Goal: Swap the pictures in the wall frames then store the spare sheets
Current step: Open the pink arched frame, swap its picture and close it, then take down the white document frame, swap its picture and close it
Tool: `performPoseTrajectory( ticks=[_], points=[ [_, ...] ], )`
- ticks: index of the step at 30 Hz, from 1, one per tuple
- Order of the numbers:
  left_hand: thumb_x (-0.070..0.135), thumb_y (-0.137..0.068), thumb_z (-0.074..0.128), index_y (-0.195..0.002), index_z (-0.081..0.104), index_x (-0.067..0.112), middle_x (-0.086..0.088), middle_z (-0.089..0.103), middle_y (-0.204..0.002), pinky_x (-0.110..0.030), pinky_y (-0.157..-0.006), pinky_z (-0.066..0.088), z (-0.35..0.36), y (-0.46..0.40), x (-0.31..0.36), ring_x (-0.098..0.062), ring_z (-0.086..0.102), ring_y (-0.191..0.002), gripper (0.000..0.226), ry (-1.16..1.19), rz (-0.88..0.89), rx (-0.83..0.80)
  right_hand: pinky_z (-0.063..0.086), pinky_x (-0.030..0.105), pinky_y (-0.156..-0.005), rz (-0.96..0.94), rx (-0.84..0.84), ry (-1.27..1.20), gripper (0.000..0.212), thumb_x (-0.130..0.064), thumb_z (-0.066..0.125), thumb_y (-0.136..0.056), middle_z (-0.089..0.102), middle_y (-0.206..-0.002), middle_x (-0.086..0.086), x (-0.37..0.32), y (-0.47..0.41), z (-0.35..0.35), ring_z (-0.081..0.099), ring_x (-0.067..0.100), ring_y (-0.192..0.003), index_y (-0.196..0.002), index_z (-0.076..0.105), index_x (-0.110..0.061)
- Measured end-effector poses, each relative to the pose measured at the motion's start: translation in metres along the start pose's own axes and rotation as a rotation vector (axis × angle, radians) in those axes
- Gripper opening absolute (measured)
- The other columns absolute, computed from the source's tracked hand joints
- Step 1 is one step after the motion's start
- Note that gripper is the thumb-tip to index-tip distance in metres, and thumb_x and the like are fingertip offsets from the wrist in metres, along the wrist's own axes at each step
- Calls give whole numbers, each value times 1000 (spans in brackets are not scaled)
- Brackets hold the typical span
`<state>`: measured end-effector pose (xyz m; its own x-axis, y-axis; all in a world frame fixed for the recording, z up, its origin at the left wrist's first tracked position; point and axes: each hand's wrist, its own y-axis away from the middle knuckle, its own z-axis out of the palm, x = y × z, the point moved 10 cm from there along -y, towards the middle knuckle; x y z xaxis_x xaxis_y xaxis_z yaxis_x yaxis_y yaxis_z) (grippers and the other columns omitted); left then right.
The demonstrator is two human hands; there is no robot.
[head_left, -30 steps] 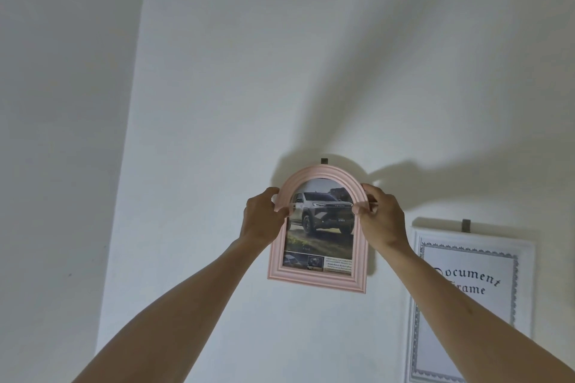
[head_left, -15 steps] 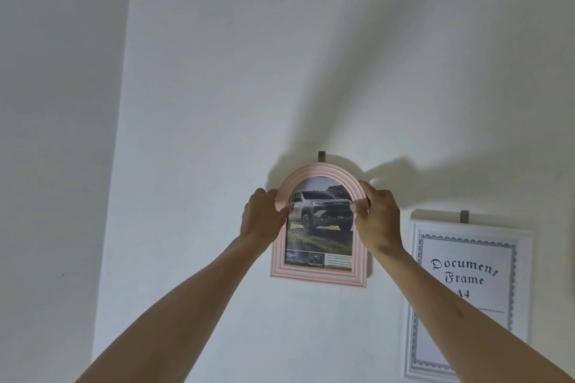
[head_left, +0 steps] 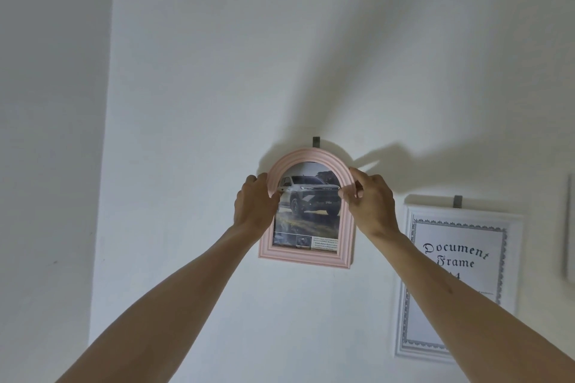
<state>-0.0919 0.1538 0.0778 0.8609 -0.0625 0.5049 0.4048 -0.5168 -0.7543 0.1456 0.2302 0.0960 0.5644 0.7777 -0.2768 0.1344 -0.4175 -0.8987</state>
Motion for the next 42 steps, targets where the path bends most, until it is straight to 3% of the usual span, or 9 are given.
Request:
performPoseTrajectory(
  ticks=[4,8,12,16,19,22,30,37,42],
  points=[
    [35,-92,61,-116,56,14,-9,58,-102,-37,-73,47,1,2,-1,-32,60,-87,32,-10,18,-7,44,30,-81,-17,-5,-9,41,-15,66,-93,54,-78,-22,0,-1,2,51,18,-102,-133,59,-14],
    [39,-91,62,-128,50,13,-10,58,-111,-40,-82,46,2,4,-4,-32,60,-99,46,-2,18,-13,36,25,-77,45,-27,-14,43,-29,67,-91,63,-100,2,12,-2,4,45,12,-92,-131,56,-17],
    [36,-92,63,-138,45,9,-12,59,-122,-41,-92,44,2,7,-2,-32,58,-110,56,-1,11,-21,34,26,-75,66,-67,-32,43,-31,70,-88,61,-101,1,13,1,3,47,14,-92,-125,55,-17],
    [36,-90,65,-135,47,8,-13,61,-120,-44,-92,44,2,8,-1,-33,58,-108,56,-2,-5,-15,36,27,-72,44,-106,9,33,-33,67,-88,64,-105,1,13,0,-1,49,15,-89,-116,52,-22],
    [37,-91,64,-140,42,7,-15,56,-128,-45,-95,43,0,12,3,-36,56,-114,62,-40,-25,-4,48,34,-80,56,-98,5,41,-32,69,-88,58,-111,8,15,4,-17,58,23,-93,-123,54,-17],
    [37,-90,63,-143,36,9,-16,45,-137,-47,-95,43,-4,22,14,-37,47,-123,66,-94,-47,53,49,37,-91,79,-92,-28,52,-30,69,-89,54,-116,10,25,13,-37,60,24,-101,-134,51,-15],
    [20,-83,66,-133,48,6,-15,50,-128,-43,-102,38,8,60,108,-33,44,-119,56,-11,225,291,44,32,-83,87,-22,5,44,-30,67,-90,55,-117,4,78,30,-107,57,17,-105,-130,54,-19],
    [17,-86,64,-129,49,5,-14,53,-123,-42,-100,42,80,103,185,-31,48,-117,47,86,295,109,50,38,-80,116,102,86,44,-29,67,-89,51,-124,4,161,48,-184,53,22,-115,-129,52,-21],
    [26,-89,65,-136,43,12,-8,50,-129,-42,-92,48,133,124,186,-25,54,-114,54,123,96,-81,49,40,-87,291,88,45,56,-34,70,-88,47,-131,7,236,75,-215,55,26,-115,-135,44,-19]
  ],
)
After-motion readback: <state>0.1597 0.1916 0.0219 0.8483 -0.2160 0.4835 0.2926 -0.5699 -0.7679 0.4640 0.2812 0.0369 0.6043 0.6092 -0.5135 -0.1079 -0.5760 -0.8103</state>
